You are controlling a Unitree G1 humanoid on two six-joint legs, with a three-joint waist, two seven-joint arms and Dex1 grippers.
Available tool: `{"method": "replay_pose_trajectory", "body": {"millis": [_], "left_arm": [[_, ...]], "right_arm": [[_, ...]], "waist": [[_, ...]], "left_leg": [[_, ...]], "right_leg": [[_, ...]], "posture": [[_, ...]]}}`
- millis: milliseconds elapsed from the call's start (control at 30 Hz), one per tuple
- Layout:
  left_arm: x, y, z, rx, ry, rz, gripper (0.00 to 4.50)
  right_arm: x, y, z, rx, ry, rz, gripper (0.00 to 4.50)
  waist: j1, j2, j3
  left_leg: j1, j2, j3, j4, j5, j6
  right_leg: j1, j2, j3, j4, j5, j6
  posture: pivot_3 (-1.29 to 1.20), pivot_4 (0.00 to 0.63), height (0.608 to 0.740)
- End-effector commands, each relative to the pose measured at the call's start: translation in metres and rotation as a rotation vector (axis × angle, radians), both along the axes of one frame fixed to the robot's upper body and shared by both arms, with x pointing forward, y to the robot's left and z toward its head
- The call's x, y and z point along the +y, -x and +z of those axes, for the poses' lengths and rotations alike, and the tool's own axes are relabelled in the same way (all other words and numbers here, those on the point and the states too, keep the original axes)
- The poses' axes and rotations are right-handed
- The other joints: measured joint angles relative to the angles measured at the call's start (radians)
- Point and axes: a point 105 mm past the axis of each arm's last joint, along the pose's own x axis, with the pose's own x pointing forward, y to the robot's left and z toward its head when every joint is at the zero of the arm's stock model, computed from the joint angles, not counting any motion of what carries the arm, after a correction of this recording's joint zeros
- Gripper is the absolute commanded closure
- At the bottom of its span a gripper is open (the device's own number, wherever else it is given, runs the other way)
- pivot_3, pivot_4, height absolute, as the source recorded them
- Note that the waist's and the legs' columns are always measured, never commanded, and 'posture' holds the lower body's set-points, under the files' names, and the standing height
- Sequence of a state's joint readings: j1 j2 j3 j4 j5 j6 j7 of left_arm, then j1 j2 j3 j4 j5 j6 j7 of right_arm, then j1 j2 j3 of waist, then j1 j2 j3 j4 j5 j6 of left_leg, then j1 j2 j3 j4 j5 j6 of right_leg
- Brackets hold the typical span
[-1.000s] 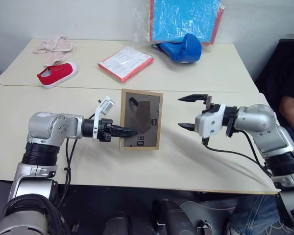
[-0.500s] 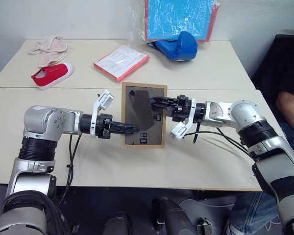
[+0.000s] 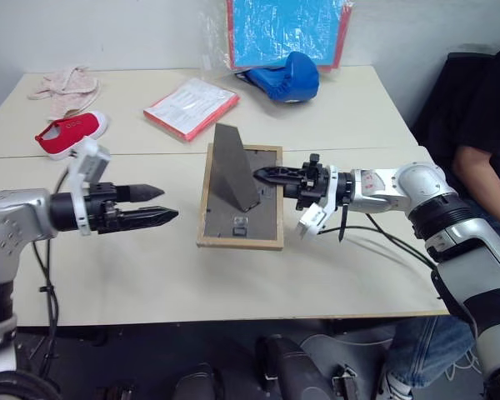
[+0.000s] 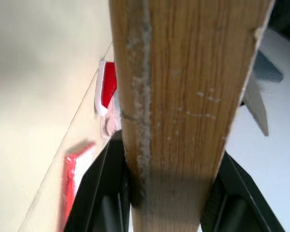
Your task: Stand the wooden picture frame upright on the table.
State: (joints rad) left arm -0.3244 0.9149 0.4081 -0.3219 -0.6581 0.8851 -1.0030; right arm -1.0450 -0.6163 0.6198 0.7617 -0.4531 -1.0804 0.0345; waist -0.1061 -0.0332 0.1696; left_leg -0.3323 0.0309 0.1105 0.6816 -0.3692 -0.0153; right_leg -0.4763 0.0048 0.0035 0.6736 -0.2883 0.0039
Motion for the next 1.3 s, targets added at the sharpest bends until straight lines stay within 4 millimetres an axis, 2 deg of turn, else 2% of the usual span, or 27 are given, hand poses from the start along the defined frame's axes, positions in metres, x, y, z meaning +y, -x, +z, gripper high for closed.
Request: {"method": "replay_pose_trajectory", "body": {"millis": [33,133,200,233,300,433,533,667,700,867,967,1000,1033,1167,1300], "left_arm": [[-0.004,0.015,0.016,-0.180,-0.043,0.036,0.00],[-0.009,0.017,0.014,-0.241,-0.033,0.080,0.00],[-0.011,0.016,0.013,-0.252,-0.010,0.106,0.00],[-0.012,0.015,0.012,-0.253,-0.005,0.111,0.00],[-0.013,0.014,0.011,-0.256,-0.001,0.113,0.00],[-0.013,0.011,0.011,-0.249,0.015,0.118,0.00],[-0.012,0.009,0.009,-0.241,0.019,0.116,0.00],[-0.014,0.008,0.006,-0.220,0.027,0.102,0.00],[-0.014,0.008,0.005,-0.214,0.026,0.099,0.00],[-0.015,0.009,-0.001,-0.175,0.029,0.066,0.00],[-0.015,0.011,-0.002,-0.165,0.020,0.047,0.00],[-0.015,0.011,-0.002,-0.161,0.021,0.039,0.00],[-0.015,0.012,-0.001,-0.158,0.022,0.033,0.00],[-0.013,0.012,0.007,-0.161,0.030,0.016,0.00],[-0.008,0.008,0.015,-0.172,0.026,0.017,0.00]], "right_arm": [[0.003,0.008,-0.003,0.723,-0.095,0.068,3.25],[0.003,0.020,0.014,1.174,-0.246,0.215,3.25],[0.003,0.027,0.014,1.357,-0.250,0.270,3.25],[0.003,0.027,0.005,1.431,-0.241,0.254,3.25],[0.002,0.025,-0.005,1.477,-0.245,0.225,3.25],[0.006,0.013,-0.041,1.652,-0.326,0.110,3.25],[0.008,0.005,-0.056,1.660,-0.353,0.047,3.25],[0.007,0.004,-0.069,1.697,-0.356,0.008,3.25],[0.007,0.006,-0.069,1.706,-0.356,0.011,2.90],[-0.003,0.012,-0.058,1.674,-0.332,-0.005,1.29],[-0.028,0.021,-0.043,1.627,-0.259,-0.047,0.30],[-0.041,0.026,-0.036,1.593,-0.212,-0.063,0.01],[-0.050,0.030,-0.031,1.572,-0.180,-0.074,0.01],[-0.096,0.063,0.008,1.546,-0.021,-0.026,0.01],[-0.116,0.070,0.021,1.533,0.014,-0.057,0.01]], "waist": [[0.013,0.000,0.000],[0.034,0.002,0.001],[0.041,0.002,0.001],[0.046,0.002,0.001],[0.052,0.001,0.000],[0.053,0.001,0.000],[0.053,0.001,0.000],[0.050,0.001,0.000],[0.051,0.001,0.000],[0.052,0.001,0.000],[0.054,0.001,0.001],[0.055,0.001,0.001],[0.057,0.002,0.001],[0.067,0.003,0.002],[0.063,0.003,0.002]], "left_leg": [[0.000,0.000,-0.002,0.001,0.000,0.000],[-0.003,0.000,-0.005,0.004,-0.001,0.003],[-0.003,-0.001,-0.005,0.004,-0.002,0.004],[-0.003,-0.001,-0.006,0.003,-0.002,0.004],[-0.003,-0.001,-0.006,0.002,-0.002,0.004],[-0.004,-0.001,-0.008,0.001,-0.002,0.004],[-0.005,-0.002,-0.008,0.001,-0.002,0.004],[-0.005,-0.002,-0.007,0.001,-0.002,0.004],[-0.005,-0.002,-0.007,0.001,-0.002,0.004],[-0.005,-0.002,-0.008,0.001,-0.002,0.004],[-0.006,-0.002,-0.008,0.001,-0.002,0.004],[-0.006,-0.002,-0.008,0.001,-0.002,0.004],[-0.006,-0.002,-0.009,0.001,-0.002,0.004],[-0.005,-0.002,-0.012,0.000,-0.003,0.006],[-0.001,-0.001,-0.014,0.000,-0.005,0.008]], "right_leg": [[0.001,0.000,0.000,0.000,0.000,0.000],[0.001,-0.002,-0.002,0.001,0.001,0.002],[0.001,-0.004,-0.003,0.000,0.001,0.002],[0.001,-0.004,-0.004,0.000,0.001,0.002],[0.001,-0.004,-0.005,-0.003,0.001,0.002],[0.002,-0.004,-0.007,-0.006,0.001,0.002],[0.002,-0.005,-0.007,-0.006,0.001,0.002],[0.001,-0.005,-0.007,-0.005,0.001,0.002],[0.001,-0.005,-0.007,-0.005,0.001,0.002],[0.001,-0.005,-0.007,-0.006,0.001,0.002],[0.001,-0.005,-0.007,-0.006,0.001,0.002],[0.001,-0.005,-0.008,-0.007,0.001,0.002],[0.002,-0.005,-0.008,-0.007,0.001,0.002],[0.005,-0.005,-0.011,-0.011,0.001,0.002],[0.011,-0.005,-0.013,-0.013,0.001,0.002]], "posture": [[0.00,0.150,0.740],[0.00,0.150,0.740],[0.00,0.150,0.740],[0.00,0.150,0.740],[0.00,0.150,0.740],[0.00,0.150,0.740],[0.00,0.150,0.740],[0.00,0.150,0.740],[0.00,0.150,0.740],[0.00,0.150,0.740],[0.00,0.150,0.740],[0.00,0.150,0.740],[0.00,0.150,0.740],[0.00,0.150,0.740],[0.00,0.150,0.740]]}}
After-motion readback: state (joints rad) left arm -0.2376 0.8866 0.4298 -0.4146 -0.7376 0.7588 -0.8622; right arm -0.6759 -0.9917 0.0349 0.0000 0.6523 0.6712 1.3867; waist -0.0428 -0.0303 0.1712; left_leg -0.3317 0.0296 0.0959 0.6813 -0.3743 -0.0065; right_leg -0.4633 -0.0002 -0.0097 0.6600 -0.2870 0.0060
